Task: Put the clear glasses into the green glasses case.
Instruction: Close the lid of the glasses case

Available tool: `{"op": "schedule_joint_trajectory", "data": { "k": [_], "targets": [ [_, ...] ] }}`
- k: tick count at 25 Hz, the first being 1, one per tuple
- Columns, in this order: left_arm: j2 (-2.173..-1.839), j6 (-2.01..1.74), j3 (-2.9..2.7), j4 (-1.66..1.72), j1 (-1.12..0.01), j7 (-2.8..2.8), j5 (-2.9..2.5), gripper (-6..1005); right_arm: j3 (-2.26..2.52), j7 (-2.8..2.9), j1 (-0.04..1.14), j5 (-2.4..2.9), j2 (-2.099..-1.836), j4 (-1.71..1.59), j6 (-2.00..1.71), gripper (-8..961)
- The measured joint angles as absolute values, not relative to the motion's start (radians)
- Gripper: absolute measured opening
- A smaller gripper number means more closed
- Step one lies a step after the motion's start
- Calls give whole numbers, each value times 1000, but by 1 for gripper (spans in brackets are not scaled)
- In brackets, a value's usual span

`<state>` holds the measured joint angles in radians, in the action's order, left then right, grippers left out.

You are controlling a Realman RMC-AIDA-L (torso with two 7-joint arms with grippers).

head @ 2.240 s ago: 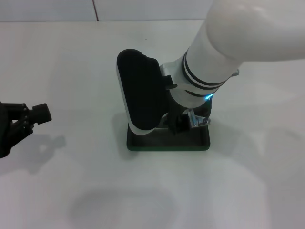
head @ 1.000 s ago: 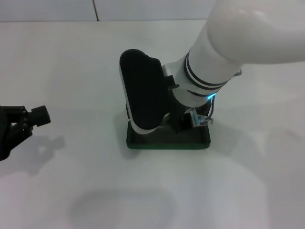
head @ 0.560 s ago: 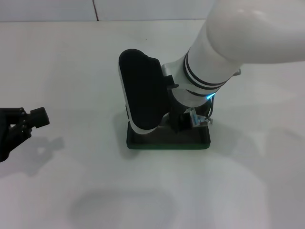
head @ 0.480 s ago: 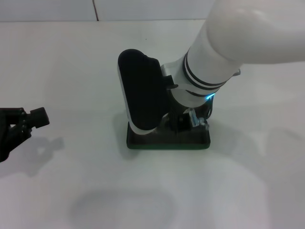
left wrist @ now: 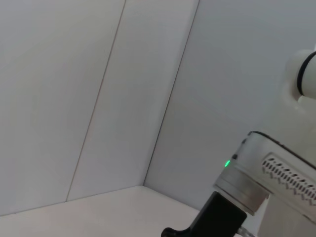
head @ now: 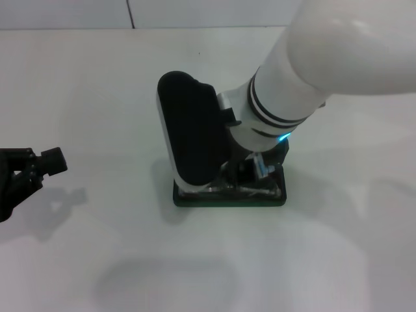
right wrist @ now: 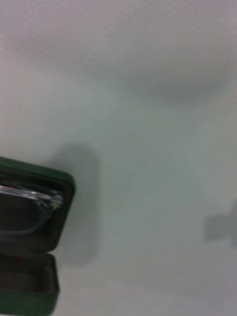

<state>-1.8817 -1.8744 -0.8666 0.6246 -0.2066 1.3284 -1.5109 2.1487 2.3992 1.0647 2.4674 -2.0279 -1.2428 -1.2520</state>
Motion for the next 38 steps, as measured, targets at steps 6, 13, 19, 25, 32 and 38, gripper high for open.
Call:
{"op": "schedule_joint_trajectory", "data": {
  "k": [6,13,19,25,32,38],
  "targets": [
    [-1885,-1874,-867,626,-202,1328,-1509,48,2142,2402,1018,2489,-2028,-1321,-1272,256],
    [-1888,-1874,-861,628,-201,1331,-1503,48,2137,2435,885,2582,-2028,-1515,-1295,254],
    [-1897,-1878,-815,628,-204,1346,-1502,48,2084,2439,706,2631,-2028,-1716,-1312,252],
    [-1904,-1879,-804,630,-210,1363,-1499,48,1941,2419,477,2646,-2021,-1910,-1317,253],
    [-1909,-1881,-801,631,-223,1374,-1498,49,1822,2374,324,2593,-2019,-1999,-1326,255],
    [-1922,-1882,-803,626,-246,1377,-1508,49,1816,2382,294,2593,-2022,-1968,-1384,252]
  ]
}}
